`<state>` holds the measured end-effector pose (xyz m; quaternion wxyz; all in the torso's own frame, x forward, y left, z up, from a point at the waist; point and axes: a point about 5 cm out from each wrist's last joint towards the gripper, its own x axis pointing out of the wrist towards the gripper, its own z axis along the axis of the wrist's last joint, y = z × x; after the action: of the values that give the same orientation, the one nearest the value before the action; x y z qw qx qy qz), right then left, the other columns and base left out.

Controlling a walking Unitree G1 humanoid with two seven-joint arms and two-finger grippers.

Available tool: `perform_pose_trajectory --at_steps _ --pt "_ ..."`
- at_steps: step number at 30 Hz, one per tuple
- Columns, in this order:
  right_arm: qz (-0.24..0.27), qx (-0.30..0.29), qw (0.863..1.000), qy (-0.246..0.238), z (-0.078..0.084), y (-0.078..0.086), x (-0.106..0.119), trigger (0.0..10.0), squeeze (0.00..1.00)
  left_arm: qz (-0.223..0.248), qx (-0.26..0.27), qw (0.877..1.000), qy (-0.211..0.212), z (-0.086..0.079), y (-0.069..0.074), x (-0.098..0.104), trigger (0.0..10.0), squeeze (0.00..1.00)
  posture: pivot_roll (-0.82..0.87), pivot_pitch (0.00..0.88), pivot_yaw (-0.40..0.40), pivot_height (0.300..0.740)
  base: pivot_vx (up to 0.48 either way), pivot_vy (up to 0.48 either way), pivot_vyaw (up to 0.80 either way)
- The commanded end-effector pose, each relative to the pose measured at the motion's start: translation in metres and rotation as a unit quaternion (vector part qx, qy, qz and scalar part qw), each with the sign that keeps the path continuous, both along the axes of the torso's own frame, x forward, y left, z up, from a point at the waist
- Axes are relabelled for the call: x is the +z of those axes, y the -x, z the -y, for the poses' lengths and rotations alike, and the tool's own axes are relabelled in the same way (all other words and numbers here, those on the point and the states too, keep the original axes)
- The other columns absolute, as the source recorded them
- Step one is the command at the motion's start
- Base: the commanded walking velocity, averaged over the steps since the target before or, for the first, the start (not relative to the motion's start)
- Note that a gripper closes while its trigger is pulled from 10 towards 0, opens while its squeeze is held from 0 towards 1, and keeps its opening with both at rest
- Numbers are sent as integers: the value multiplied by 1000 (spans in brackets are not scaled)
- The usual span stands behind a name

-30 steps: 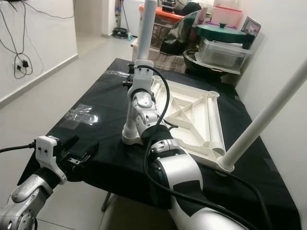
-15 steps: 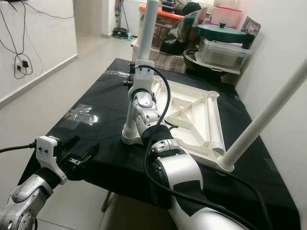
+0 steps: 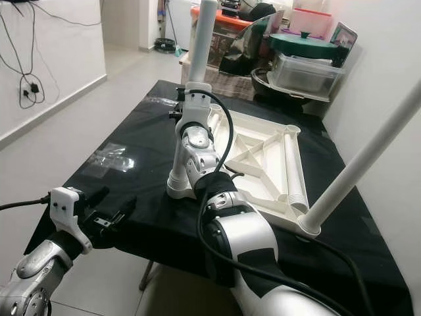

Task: Building children table

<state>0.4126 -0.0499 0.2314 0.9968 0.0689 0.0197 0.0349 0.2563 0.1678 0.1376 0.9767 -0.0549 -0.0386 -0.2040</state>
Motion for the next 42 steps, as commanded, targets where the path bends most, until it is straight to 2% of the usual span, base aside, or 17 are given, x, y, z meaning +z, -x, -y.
perform_pose_trajectory --at_steps 1,2,6,7,8,20,34,36,40,41,42 --pt "-142 -7 990 19 5 14 -71 10000 78 -1 -9 1000 -6 2 -1 -2 10000 0 86 0 -138 740 0 0 0" --pt "-136 -6 991 18 4 14 -68 10000 114 -1 -10 1000 -7 2 -1 -2 10000 0 81 0 -129 740 0 0 0" --pt "-134 -6 991 18 4 14 -67 10000 114 -1 -10 1000 -7 2 -1 -2 10000 0 81 0 -129 740 0 0 0" --pt "-129 -7 991 18 4 13 -66 10000 835 -1 -10 1000 -7 2 -1 -2 10000 0 81 0 -130 740 0 0 0" --pt "-120 -11 993 18 5 12 -63 10000 984 0 -10 1000 -8 2 -1 -1 10000 0 81 0 -128 740 0 0 0" --pt "-79 -11 997 3 8 8 -45 10000 1000 0 -13 1000 -9 2 -4 -2 10000 0 73 0 -121 740 0 0 0" --pt "-104 -37 993 -43 22 8 -54 10000 1000 0 0 1000 -12 -4 -2 -1 10000 0 88 0 -125 740 0 0 0" --pt "-93 -25 993 -69 20 10 -54 10000 1000 2 11 1000 -12 -6 -3 0 10000 0 89 0 -124 740 0 0 0" --pt "-58 -9 996 -68 17 11 -47 10000 1000 3 20 1000 -10 -7 -4 1 10000 0 88 0 -122 740 0 0 0" --pt "-51 -9 997 -49 17 11 -46 10000 447 3 22 1000 -11 -8 -4 1 10000 0 87 0 -119 740 0 0 0" --pt "-47 -10 998 -36 18 11 -45 10000 447 3 24 1000 -11 -8 -5 1 10000 0 87 0 -119 740 0 0 0"
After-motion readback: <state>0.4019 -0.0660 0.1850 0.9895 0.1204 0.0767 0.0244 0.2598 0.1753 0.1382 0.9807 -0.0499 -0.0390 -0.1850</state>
